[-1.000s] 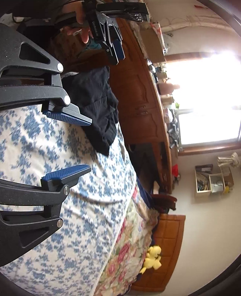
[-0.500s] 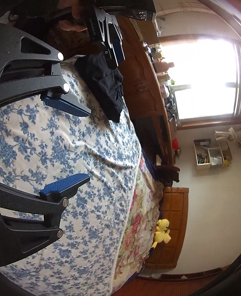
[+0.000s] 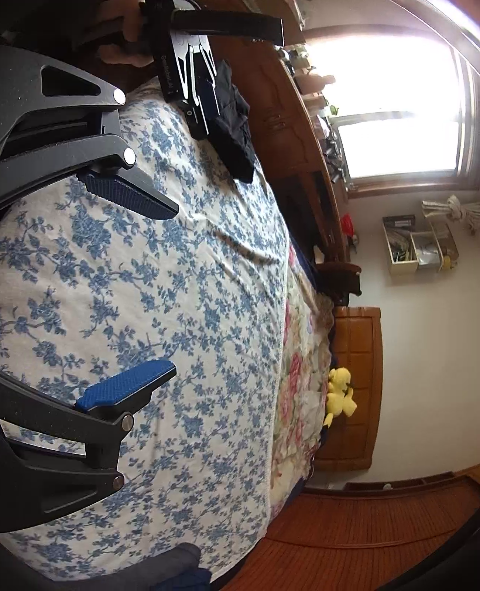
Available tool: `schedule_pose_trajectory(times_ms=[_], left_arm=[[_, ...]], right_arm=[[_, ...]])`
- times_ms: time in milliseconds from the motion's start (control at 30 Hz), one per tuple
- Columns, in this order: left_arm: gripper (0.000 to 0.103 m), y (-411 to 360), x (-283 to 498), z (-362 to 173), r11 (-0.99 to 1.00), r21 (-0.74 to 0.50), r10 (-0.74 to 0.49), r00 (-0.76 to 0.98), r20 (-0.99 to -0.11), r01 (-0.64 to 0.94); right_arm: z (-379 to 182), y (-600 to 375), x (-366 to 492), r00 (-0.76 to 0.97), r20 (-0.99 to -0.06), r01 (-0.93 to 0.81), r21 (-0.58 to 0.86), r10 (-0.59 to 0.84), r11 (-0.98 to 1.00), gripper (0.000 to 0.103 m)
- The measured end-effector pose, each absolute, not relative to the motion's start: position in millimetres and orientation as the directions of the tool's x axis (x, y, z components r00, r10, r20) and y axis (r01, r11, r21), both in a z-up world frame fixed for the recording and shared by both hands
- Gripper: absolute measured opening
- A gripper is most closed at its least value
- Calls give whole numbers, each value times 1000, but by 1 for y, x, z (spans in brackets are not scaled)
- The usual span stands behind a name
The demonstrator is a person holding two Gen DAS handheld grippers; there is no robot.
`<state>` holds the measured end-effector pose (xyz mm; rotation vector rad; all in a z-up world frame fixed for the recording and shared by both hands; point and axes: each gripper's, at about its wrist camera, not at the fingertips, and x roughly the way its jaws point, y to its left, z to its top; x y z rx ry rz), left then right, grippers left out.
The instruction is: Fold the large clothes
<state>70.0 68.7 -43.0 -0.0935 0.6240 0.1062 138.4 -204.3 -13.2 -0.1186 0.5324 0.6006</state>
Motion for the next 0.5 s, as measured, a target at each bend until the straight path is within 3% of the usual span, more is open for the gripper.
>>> schedule_pose_trajectory(times_ms=[233, 500], left_arm=[[58, 28, 67, -38, 994, -77, 16, 809, -587, -75], [58, -8, 53, -3, 997, -75, -34, 845, -533, -7]], right_arm=[[-15, -238, 124, 745, -517, -473, 34, 421, 880, 80], [21, -263, 107, 804, -449, -421, 34, 390, 907, 83]])
